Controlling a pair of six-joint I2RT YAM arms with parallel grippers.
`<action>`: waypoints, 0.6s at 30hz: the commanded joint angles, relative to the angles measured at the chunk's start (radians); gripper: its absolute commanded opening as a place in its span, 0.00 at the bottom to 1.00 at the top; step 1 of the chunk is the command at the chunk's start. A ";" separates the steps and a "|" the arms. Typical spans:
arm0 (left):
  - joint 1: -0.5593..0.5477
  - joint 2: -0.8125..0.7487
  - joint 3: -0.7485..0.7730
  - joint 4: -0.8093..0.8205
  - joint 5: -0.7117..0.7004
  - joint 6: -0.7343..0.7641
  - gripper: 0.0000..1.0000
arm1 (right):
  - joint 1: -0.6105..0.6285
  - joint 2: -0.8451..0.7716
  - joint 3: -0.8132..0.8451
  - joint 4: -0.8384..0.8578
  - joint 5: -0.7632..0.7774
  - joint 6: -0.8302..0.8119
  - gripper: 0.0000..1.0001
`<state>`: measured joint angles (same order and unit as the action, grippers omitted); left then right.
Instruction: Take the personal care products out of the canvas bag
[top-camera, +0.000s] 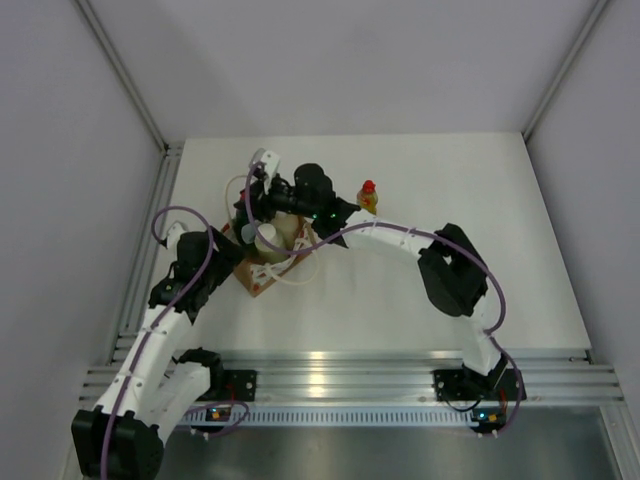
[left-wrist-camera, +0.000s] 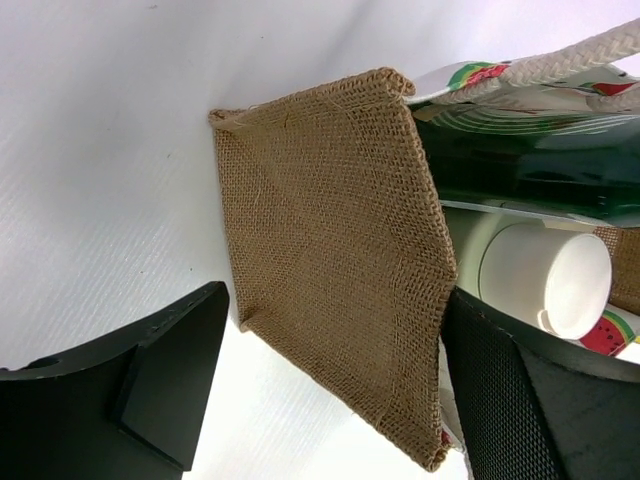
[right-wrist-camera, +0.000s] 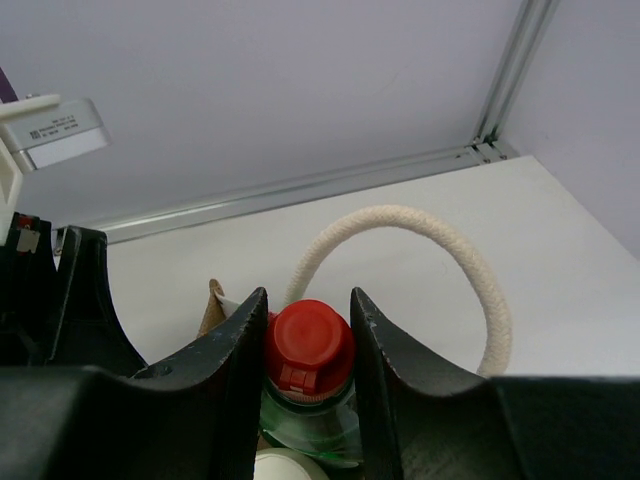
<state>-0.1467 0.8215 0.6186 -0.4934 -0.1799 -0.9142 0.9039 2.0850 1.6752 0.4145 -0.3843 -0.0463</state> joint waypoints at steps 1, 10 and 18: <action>-0.001 -0.027 -0.002 0.023 0.002 -0.002 0.89 | 0.030 -0.151 0.101 0.095 0.018 -0.012 0.00; -0.001 -0.035 -0.011 0.023 0.003 0.005 0.90 | 0.038 -0.206 0.201 -0.074 0.067 -0.043 0.00; -0.001 -0.038 -0.008 0.024 0.008 0.005 0.91 | 0.040 -0.272 0.247 -0.167 0.101 -0.082 0.00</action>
<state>-0.1467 0.8001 0.6159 -0.4934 -0.1753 -0.9138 0.9211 1.9560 1.8175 0.1543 -0.2920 -0.0952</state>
